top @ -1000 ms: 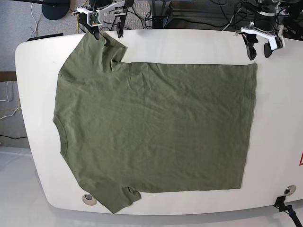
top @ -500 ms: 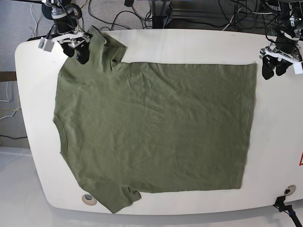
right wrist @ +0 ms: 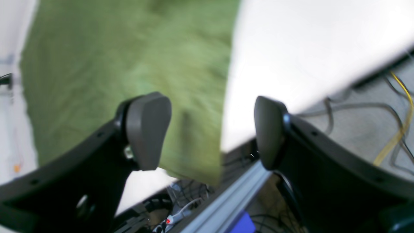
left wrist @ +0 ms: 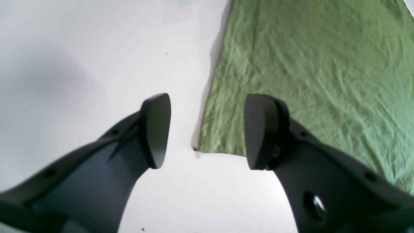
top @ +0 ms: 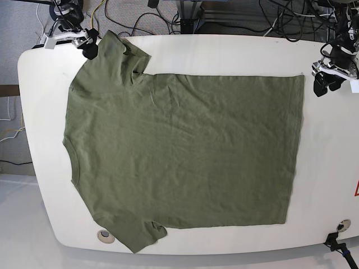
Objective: Fold the T-shirt properly
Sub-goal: 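Move both grippers to the shirt's back edge and pinch it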
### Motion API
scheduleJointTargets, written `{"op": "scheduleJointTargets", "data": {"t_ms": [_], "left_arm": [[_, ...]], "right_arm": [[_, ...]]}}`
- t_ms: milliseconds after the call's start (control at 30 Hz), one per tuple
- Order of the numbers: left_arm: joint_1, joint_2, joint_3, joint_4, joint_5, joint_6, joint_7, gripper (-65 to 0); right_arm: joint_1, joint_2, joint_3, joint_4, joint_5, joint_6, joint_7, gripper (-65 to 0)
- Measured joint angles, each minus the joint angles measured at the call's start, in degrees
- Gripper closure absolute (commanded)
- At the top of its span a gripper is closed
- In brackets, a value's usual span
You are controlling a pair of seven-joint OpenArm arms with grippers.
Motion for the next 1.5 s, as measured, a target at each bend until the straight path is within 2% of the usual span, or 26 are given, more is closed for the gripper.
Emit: {"op": "scheduleJointTargets", "data": {"t_ms": [233, 333, 500, 1033, 1067, 1133, 1267, 1433, 1500], "left_arm": [[0.02, -0.02, 0.02, -0.02, -0.02, 0.00, 0.00, -33.7], [-0.02, 0.04, 0.02, -0.02, 0.00, 0.00, 0.00, -33.7], [-0.11, -0.02, 0.02, -0.02, 0.00, 0.00, 0.00, -33.7], [-0.09, -0.17, 0.02, -0.02, 0.00, 0.00, 0.02, -33.7], [-0.11, -0.17, 0.04, -0.02, 0.00, -0.02, 0.04, -33.7], [-0.13, -0.24, 0.00, -0.02, 0.00, 0.00, -0.02, -33.7], [-0.13, -0.22, 0.02, -0.02, 0.00, 0.00, -0.02, -33.7], [-0.13, -0.20, 0.02, -0.02, 0.00, -0.02, 0.00, -34.1], [-0.11, -0.20, 0.02, -0.02, 0.00, 0.00, 0.02, -38.2]], "right_arm": [[0.04, -0.17, -0.66, -2.23, 0.00, 2.45, 0.26, -42.0], [0.04, -1.75, -3.19, -2.19, 0.00, 3.13, -0.07, -42.0], [1.75, -2.23, -6.49, -2.19, -0.02, 3.10, 0.70, -42.0], [3.80, -2.25, -9.55, -2.19, -0.02, 3.06, 0.46, -41.2], [3.78, -2.23, -9.53, -2.19, -0.02, 3.06, 0.48, -39.6], [3.69, -2.23, -9.51, -2.19, -0.04, 3.04, 0.50, -30.2], [4.00, -2.21, -9.49, -2.32, -0.85, 2.19, 0.04, -0.8], [4.48, -1.90, -9.53, -3.48, -0.68, 1.97, 0.04, 0.0], [4.50, -1.90, -9.53, -3.48, -0.66, 2.01, 0.04, 0.0]]}}
